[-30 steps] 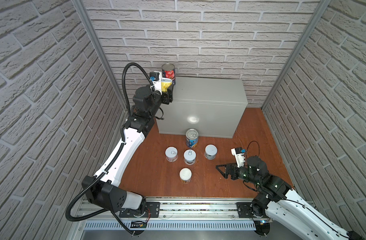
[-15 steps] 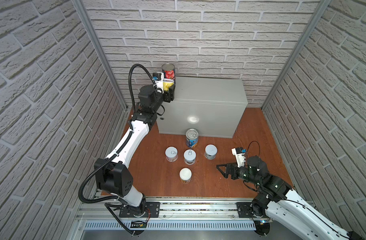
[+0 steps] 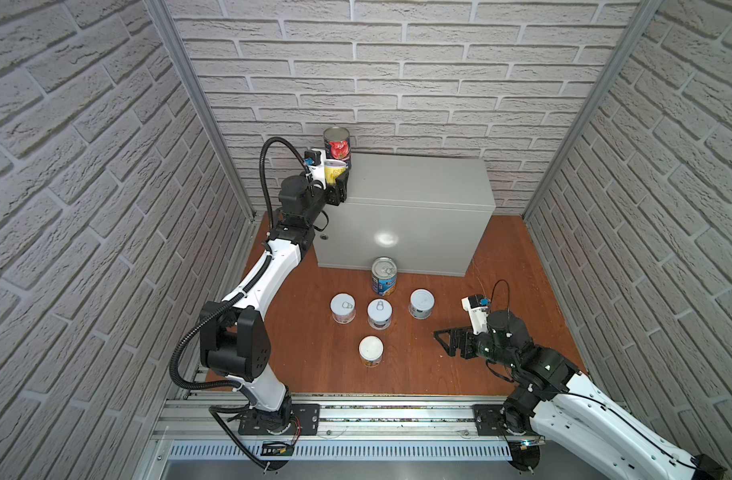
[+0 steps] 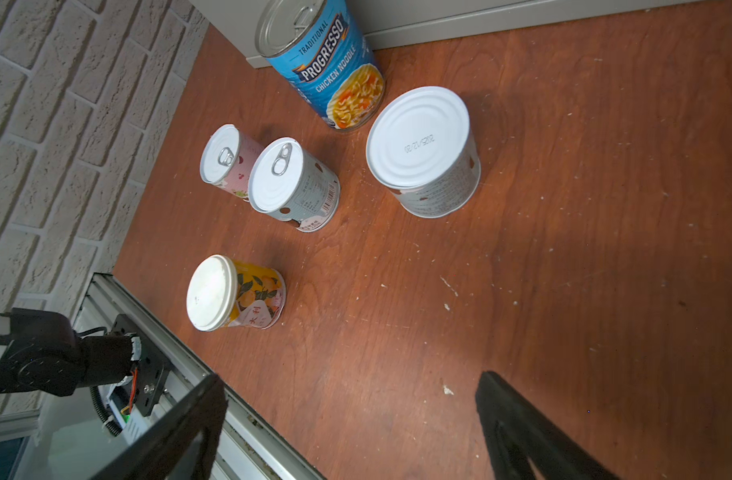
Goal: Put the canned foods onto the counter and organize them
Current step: 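Raise the yellow can over the cabinet top with the left gripper, then set the yellow can beside the tomato can and open the left gripper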
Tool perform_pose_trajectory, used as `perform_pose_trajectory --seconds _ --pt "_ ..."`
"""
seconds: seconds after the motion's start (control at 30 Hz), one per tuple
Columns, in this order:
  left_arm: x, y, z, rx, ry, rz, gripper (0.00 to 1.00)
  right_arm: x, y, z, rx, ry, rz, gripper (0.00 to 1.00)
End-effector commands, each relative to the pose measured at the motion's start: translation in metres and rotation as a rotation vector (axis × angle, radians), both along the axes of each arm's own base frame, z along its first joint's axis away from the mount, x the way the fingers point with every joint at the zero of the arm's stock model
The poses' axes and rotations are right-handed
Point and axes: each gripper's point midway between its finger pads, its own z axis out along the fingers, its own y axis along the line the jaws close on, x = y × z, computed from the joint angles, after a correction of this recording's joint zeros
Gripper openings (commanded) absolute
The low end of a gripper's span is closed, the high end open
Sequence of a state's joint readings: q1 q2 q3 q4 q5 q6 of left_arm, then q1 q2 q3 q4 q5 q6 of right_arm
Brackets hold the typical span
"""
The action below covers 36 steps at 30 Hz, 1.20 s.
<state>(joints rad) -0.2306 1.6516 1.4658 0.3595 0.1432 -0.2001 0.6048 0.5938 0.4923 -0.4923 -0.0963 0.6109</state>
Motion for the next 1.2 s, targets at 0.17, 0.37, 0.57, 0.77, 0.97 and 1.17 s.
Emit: perform_pose_trajectory --seconds 0.17,0.37,0.57,0.77,0.97,1.17 --pt "0.007 -0.001 -0.001 -0.016 -0.075 -0.011 0.61 0.004 -0.010 0.021 -0.018 -0.079 -0.033 0.95" --pt "0.015 0.000 -0.012 -0.030 -0.066 0.000 0.69 0.005 -0.014 0.025 -0.047 -0.085 -0.041 0.95" --pt "0.019 0.001 -0.019 -0.029 -0.065 0.009 0.77 0.002 -0.022 0.030 -0.105 -0.076 -0.042 0.95" --pt "0.024 0.002 -0.027 -0.019 -0.059 0.027 0.98 0.001 -0.029 0.036 -0.130 -0.080 -0.065 0.95" --pt "0.015 0.005 -0.024 -0.046 -0.072 0.063 0.98 -0.002 -0.032 0.050 -0.129 -0.097 -0.061 0.95" --pt "0.000 -0.004 -0.022 0.028 -0.065 0.150 0.98 -0.006 -0.040 0.053 -0.131 -0.104 -0.087 0.96"
